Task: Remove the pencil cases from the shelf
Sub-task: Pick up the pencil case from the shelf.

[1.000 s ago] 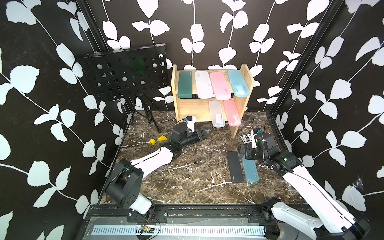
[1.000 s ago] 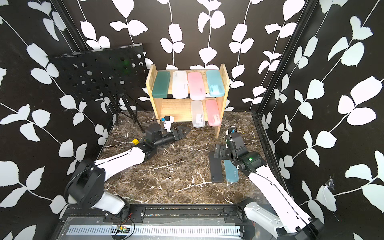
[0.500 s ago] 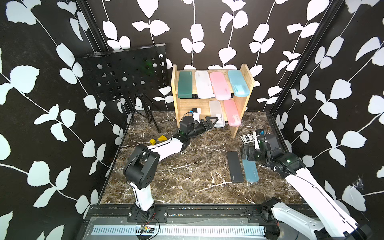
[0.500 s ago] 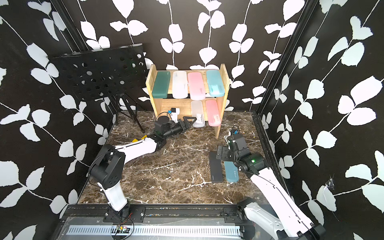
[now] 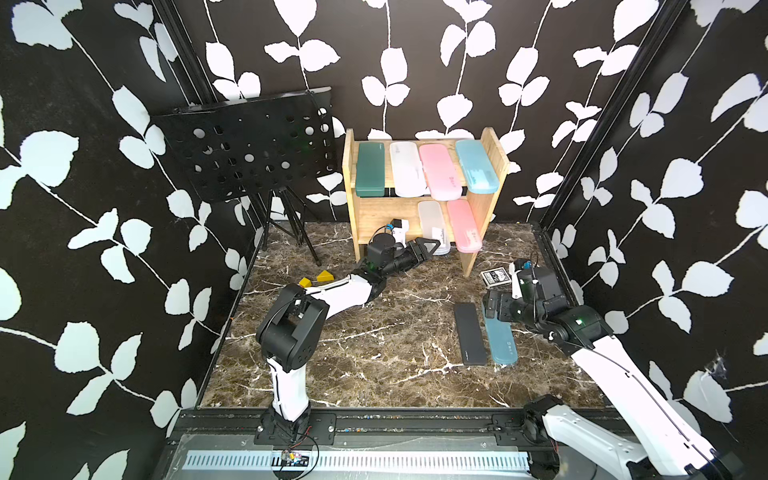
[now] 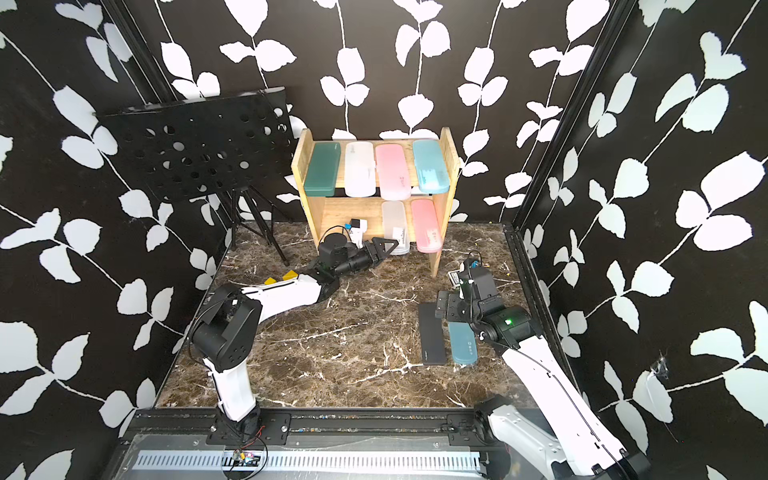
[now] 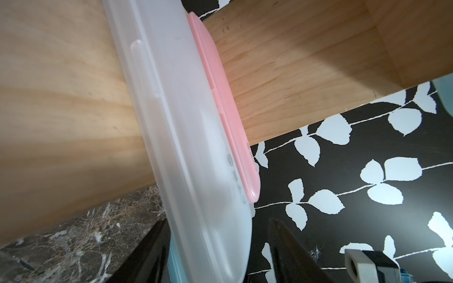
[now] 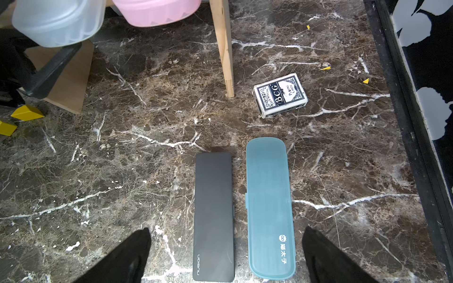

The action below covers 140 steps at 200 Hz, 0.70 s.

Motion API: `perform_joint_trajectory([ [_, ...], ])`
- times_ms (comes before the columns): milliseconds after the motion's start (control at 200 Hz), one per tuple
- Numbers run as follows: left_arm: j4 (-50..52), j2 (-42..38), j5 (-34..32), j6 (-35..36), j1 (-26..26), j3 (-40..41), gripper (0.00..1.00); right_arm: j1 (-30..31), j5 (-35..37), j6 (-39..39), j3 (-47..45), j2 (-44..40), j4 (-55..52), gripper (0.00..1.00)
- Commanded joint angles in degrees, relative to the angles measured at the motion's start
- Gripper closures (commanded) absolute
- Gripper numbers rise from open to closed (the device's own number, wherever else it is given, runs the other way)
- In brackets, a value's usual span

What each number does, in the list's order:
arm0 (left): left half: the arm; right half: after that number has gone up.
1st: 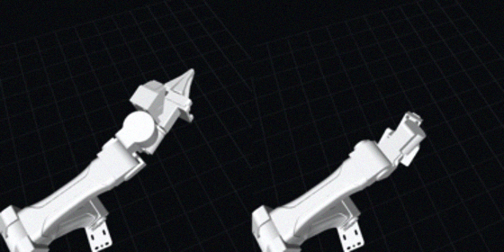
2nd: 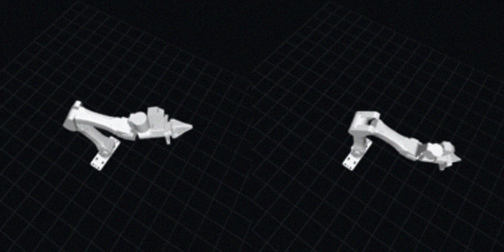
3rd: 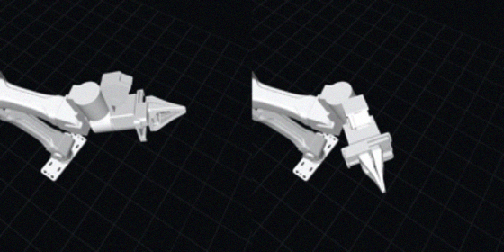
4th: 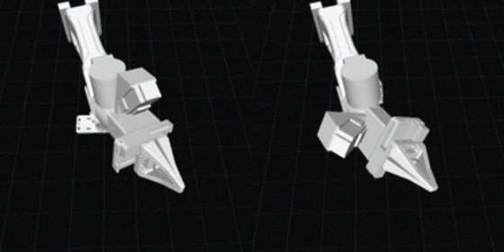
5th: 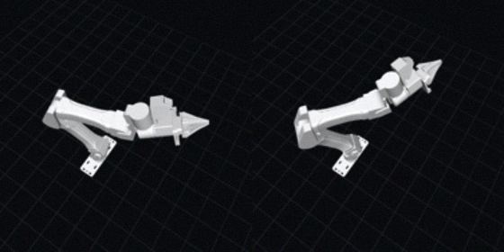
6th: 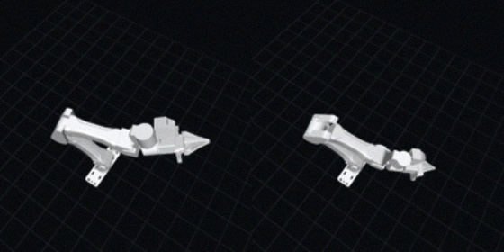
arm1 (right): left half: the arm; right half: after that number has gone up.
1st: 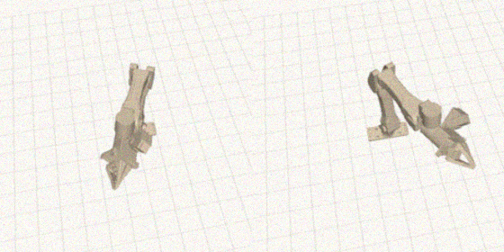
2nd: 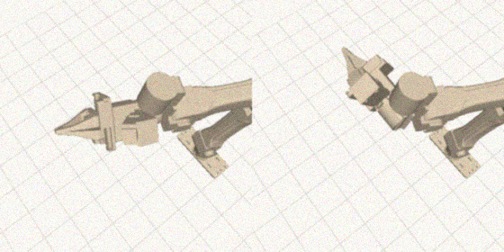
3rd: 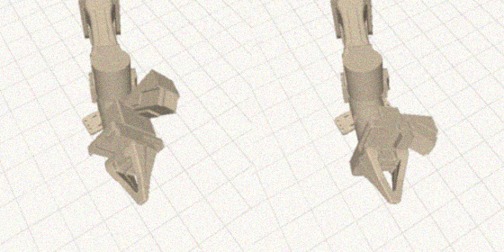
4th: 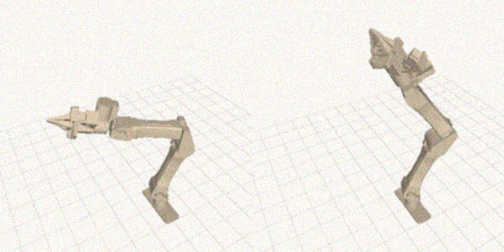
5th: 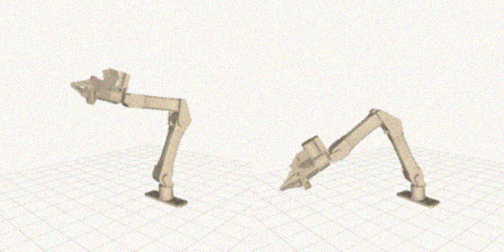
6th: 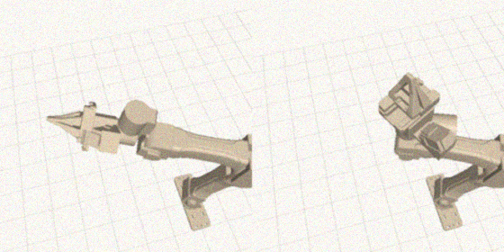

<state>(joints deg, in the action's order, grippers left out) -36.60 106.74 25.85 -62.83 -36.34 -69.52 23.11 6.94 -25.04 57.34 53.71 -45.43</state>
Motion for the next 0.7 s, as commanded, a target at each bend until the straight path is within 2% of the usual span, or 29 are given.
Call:
perform_joint_trajectory([
  [0,-1.6,-0.1,0.7,-0.2,-0.3,-1.5,0.54,-0.4,0.1,0.3,0.7,-0.5,-0.8,0.01],
  [115,-1.8,-0.1,0.7,-0.5,-0.4,-1.2,0.63,-0.4,0.0,0.2,1.1,-0.8,-1.0,0.01],
  [325,-2.2,-0.9,0.8,-0.9,-0.3,0.6,0.75,-0.5,0.6,0.6,2.2,-1.3,-2.2,0.01],
  [435,-3.6,-1.8,0.9,-1.0,-0.4,3.1,1.00,-0.4,0.9,0.2,3.1,-2.1,-2.2,0.01],
  [520,-4.3,-3.1,1.5,0.1,-0.3,4.8,1.00,-0.4,-0.9,-1.1,3.9,-3.3,-1.2,0.01],
  [695,-3.2,-8.8,0.6,6.7,-0.3,10.9,1.00,1.6,-4.1,-4.2,5.6,-4.5,0.1,0.01],
])
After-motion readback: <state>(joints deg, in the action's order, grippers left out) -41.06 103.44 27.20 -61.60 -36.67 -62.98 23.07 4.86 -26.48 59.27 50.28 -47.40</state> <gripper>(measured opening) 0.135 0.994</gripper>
